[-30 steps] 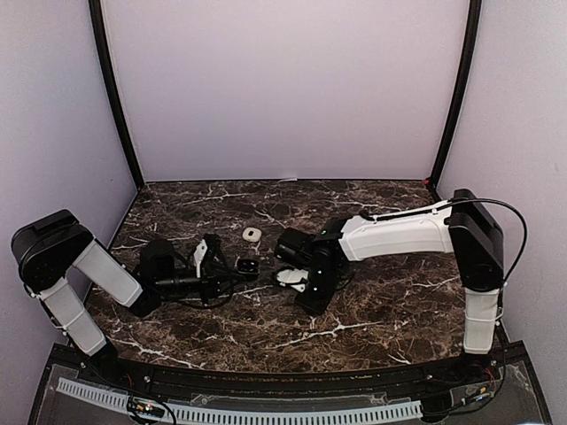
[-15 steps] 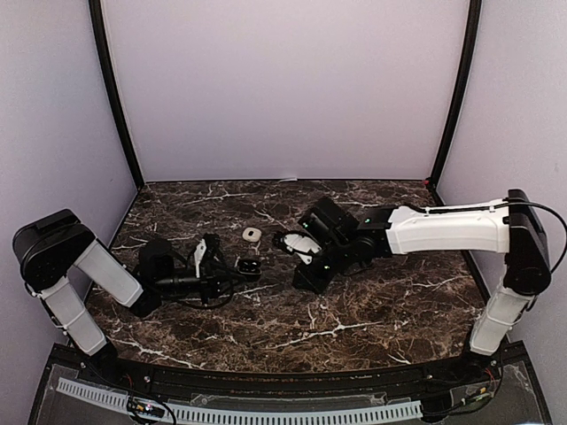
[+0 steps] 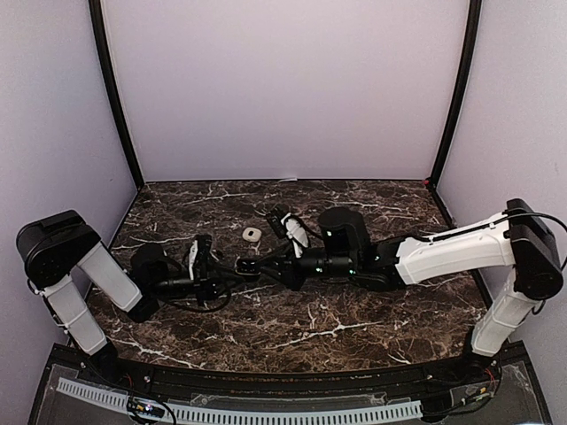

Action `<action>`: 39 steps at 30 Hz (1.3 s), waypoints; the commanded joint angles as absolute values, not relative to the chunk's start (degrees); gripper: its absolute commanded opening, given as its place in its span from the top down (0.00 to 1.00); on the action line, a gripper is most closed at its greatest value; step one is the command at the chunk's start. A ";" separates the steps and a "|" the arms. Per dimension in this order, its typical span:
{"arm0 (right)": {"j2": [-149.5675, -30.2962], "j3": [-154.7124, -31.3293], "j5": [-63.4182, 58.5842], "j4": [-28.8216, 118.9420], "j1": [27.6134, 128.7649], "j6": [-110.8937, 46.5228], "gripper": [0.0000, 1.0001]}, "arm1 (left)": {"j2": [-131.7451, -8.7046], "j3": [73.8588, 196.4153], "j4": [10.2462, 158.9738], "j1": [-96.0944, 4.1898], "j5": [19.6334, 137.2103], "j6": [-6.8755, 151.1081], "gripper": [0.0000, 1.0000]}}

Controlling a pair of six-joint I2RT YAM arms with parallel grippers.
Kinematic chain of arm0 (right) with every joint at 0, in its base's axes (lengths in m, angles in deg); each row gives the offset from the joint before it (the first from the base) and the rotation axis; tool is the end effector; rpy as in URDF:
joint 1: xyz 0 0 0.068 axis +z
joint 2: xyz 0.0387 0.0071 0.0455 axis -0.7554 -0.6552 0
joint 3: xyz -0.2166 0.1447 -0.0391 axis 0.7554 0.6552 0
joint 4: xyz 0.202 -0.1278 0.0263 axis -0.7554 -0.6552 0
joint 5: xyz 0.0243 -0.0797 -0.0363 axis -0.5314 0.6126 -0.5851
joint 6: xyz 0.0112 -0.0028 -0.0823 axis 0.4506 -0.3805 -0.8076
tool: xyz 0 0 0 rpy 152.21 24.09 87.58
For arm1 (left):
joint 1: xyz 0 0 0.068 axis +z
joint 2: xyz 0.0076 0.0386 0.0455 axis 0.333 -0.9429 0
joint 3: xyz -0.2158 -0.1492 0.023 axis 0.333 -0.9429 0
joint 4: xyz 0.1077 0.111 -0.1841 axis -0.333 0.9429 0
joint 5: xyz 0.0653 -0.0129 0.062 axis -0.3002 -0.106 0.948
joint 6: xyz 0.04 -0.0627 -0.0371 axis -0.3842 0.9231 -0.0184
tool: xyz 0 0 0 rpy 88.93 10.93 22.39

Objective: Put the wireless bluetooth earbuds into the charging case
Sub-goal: Insert the right earbud into the right side groove of the charging case.

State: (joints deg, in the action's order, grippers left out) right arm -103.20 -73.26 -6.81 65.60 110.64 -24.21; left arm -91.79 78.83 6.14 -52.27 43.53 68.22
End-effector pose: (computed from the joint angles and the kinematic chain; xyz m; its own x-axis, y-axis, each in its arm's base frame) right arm 0.1714 0.3487 0.2295 -0.3899 -0.1958 -0.8998 -0.8840 0.3534 0.3062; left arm 0.2013 -0.1890 0.1542 -0.1376 -0.0274 -0.9901 0.9604 0.2409 -0.1401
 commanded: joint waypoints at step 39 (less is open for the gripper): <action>-108.61 -71.88 -0.67 77.35 114.01 -30.52 0.80 | -92.28 75.80 -7.59 -52.05 38.07 69.50 1.00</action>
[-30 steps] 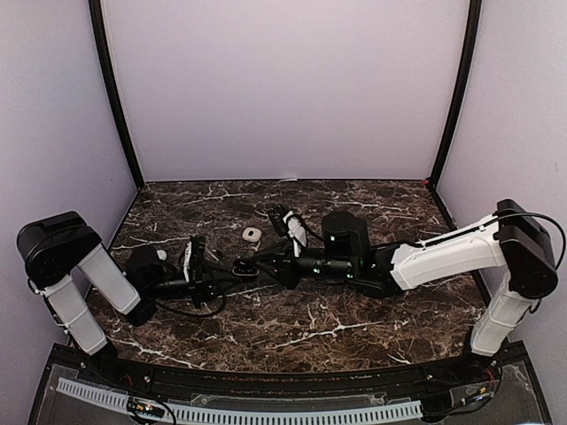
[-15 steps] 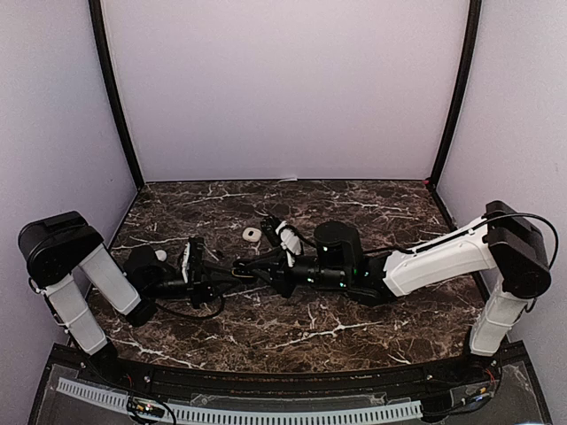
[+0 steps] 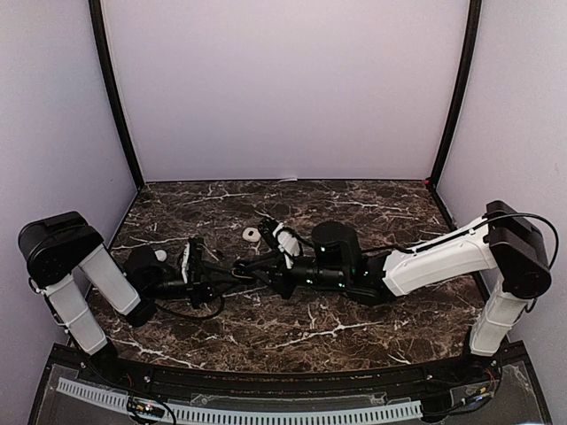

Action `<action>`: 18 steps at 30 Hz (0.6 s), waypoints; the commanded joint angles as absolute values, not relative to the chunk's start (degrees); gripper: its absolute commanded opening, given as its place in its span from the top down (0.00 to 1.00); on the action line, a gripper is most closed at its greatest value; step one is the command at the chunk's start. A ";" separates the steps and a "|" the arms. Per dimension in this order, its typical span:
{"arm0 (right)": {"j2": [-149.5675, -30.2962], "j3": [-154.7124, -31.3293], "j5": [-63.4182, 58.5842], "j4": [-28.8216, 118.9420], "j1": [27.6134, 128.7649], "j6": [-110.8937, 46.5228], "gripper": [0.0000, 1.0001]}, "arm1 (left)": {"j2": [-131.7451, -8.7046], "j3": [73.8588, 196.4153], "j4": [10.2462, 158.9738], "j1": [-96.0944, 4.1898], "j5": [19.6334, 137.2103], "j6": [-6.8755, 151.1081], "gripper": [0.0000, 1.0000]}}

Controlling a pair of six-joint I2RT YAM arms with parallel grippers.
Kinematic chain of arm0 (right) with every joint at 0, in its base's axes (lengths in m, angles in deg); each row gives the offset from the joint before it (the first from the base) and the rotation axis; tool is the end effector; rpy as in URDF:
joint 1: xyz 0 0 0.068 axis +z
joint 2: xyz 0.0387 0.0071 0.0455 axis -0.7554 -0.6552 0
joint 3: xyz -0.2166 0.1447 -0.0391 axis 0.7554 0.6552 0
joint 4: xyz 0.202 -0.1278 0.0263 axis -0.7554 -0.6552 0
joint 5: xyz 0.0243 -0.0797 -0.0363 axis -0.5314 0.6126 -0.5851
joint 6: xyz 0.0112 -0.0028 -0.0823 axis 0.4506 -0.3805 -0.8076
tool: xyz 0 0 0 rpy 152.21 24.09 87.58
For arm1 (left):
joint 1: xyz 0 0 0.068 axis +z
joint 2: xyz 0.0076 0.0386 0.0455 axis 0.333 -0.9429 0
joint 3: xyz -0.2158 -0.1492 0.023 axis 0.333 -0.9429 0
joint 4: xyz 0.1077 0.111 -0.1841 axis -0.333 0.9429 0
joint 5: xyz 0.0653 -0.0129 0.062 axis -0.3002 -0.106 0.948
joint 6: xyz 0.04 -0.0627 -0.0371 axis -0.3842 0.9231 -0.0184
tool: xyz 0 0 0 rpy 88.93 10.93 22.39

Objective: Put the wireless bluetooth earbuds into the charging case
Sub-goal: Insert the right earbud into the right side groove of the charging case.

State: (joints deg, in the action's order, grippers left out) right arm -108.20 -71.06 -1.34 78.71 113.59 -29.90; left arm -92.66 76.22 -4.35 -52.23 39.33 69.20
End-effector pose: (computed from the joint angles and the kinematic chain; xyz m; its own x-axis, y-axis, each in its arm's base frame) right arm 0.1654 0.3667 0.2152 -0.2423 -0.1431 -0.9596 -0.9181 0.3536 0.1791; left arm 0.1879 -0.1846 0.1634 -0.0542 -0.0866 -0.9948 0.9844 0.1627 -0.0677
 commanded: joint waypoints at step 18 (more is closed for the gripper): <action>-107.42 -71.40 1.93 76.76 114.25 -30.28 0.63 | -91.92 76.06 -5.40 -52.06 38.52 68.97 1.00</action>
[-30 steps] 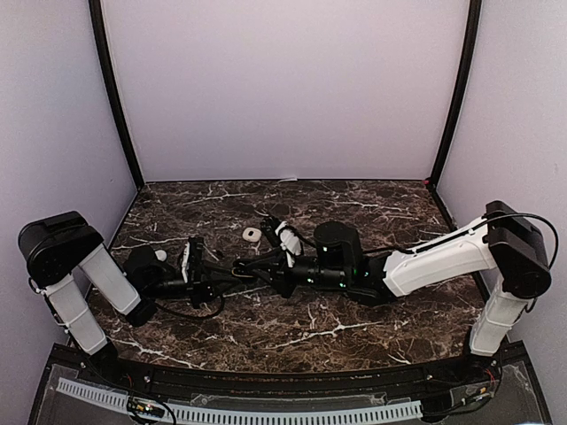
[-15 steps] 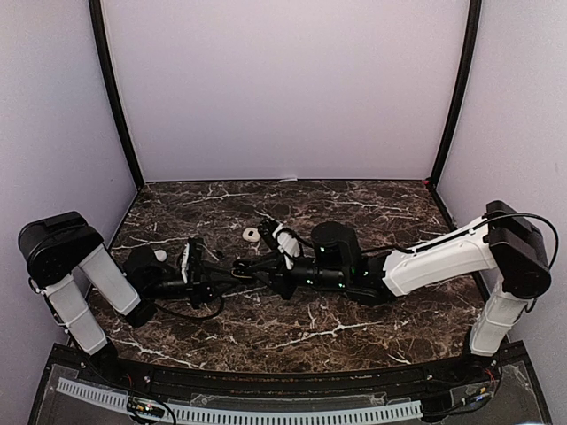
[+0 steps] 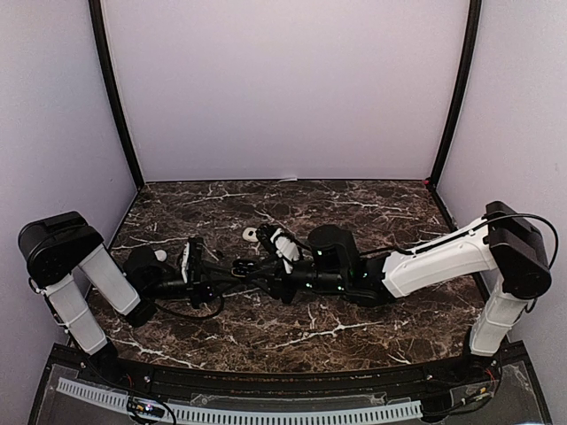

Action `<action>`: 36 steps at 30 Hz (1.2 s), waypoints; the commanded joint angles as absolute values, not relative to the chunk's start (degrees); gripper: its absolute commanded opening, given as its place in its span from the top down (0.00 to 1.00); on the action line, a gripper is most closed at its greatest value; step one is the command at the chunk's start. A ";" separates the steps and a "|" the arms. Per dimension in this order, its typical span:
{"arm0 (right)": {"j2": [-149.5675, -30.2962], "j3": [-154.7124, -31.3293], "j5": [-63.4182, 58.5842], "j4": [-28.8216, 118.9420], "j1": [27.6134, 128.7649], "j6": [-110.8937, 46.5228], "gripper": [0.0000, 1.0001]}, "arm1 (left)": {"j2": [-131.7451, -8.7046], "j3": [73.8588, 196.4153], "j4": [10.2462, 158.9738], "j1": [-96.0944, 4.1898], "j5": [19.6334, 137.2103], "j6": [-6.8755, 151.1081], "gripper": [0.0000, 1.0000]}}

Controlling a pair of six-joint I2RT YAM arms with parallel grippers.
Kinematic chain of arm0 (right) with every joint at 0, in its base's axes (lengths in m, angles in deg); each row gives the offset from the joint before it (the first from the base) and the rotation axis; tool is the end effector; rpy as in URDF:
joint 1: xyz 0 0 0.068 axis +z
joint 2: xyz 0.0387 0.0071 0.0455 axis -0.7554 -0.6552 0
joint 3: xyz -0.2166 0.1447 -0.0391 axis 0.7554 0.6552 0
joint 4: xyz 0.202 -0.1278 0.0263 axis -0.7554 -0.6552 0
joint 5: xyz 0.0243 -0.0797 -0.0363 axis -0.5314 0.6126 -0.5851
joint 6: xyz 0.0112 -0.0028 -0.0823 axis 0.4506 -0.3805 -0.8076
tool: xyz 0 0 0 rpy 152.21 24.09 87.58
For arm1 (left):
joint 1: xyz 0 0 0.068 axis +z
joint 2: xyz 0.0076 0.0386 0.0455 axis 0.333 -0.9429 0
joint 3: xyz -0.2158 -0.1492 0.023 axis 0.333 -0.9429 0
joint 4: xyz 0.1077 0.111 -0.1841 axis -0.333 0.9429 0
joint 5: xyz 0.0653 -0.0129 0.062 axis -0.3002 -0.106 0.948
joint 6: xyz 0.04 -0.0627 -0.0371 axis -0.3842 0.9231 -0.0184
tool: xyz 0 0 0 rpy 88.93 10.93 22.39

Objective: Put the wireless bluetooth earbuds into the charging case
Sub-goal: Insert the right earbud into the right side groove of the charging case.

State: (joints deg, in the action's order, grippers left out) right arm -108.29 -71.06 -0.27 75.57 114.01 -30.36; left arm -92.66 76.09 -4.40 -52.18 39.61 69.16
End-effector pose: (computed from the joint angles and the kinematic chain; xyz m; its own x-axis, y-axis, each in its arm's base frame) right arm 0.1632 0.3658 0.2068 -0.2557 -0.1938 -0.9471 -0.9127 0.3714 0.1704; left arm 0.1880 -0.1841 0.1631 -0.0544 -0.0865 -0.9948 0.9833 0.1684 -0.0685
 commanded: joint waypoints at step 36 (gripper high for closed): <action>-106.64 -79.43 3.38 59.79 111.90 -12.89 0.01 | -89.58 77.16 4.39 -52.69 41.11 62.59 1.00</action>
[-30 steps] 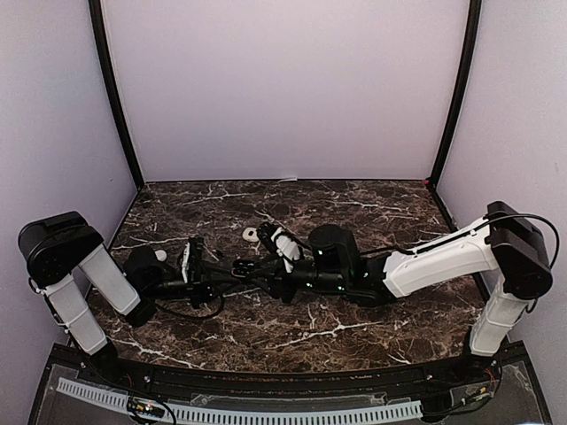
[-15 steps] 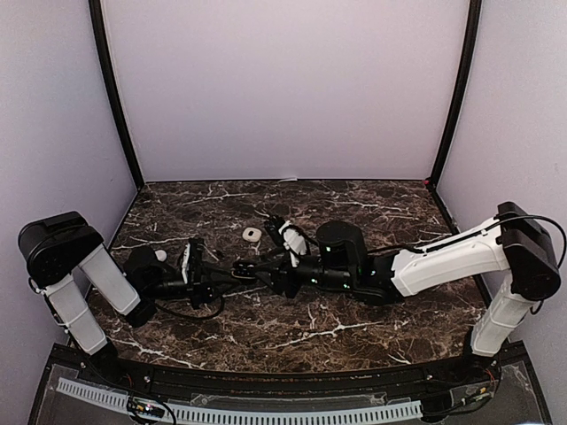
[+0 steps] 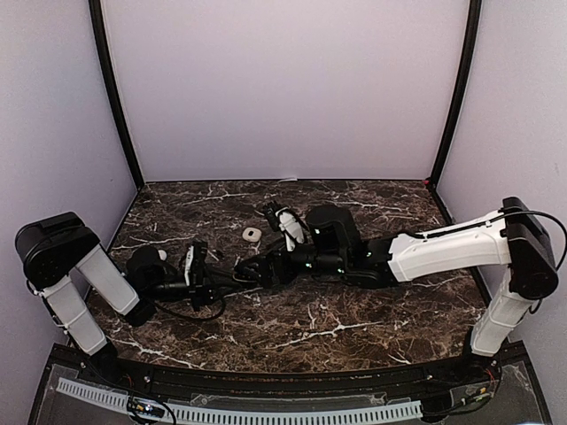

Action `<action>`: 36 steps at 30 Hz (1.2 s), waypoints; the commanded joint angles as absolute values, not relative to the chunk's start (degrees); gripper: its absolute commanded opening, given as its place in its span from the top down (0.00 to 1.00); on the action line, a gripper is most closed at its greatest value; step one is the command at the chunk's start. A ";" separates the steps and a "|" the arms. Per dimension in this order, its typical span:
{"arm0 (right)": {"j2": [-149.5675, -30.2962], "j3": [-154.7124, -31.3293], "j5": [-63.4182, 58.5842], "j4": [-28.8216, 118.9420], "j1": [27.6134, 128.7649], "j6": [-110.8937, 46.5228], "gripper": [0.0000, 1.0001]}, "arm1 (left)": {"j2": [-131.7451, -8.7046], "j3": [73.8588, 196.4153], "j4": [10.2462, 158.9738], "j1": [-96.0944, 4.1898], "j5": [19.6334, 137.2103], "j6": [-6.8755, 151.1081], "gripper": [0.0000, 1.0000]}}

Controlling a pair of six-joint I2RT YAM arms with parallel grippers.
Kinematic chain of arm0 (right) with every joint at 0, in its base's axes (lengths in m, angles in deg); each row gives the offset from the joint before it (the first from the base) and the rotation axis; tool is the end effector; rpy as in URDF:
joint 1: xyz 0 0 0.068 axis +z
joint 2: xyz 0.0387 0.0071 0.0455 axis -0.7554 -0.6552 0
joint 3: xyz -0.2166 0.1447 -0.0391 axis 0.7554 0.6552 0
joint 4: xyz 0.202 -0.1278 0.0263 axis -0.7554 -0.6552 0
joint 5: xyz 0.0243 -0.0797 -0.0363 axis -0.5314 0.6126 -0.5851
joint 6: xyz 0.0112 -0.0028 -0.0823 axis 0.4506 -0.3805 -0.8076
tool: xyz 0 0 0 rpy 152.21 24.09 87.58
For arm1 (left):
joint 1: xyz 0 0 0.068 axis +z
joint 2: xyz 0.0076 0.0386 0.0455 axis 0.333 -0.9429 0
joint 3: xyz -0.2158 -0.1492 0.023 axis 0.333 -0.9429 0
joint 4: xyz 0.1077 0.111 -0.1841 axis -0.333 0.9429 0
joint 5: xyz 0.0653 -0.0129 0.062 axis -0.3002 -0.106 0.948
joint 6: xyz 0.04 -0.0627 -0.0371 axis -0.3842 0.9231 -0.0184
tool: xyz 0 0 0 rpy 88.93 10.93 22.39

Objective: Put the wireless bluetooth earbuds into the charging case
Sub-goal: Insert the right earbud into the right side groove of the charging case, then adjust the right earbud in the right side groove of the charging case.

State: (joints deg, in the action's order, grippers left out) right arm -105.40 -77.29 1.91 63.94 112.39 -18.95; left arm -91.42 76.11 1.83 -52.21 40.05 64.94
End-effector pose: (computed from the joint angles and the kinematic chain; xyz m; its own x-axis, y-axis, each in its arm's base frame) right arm 0.1768 0.3614 0.2353 -0.4472 -0.1276 -0.8853 -0.8127 0.4714 0.3425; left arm 0.1884 -0.1841 0.1550 -0.0547 -0.0276 -0.9981 0.9814 0.1826 -0.0588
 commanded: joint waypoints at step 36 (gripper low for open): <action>-113.81 -92.51 12.06 42.59 114.23 -7.71 0.22 | -88.10 78.34 10.86 -55.83 45.19 57.11 1.00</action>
State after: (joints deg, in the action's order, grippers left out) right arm -114.82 -92.59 10.52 41.91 113.59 -8.32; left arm -90.02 77.19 10.29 -55.37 44.71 58.32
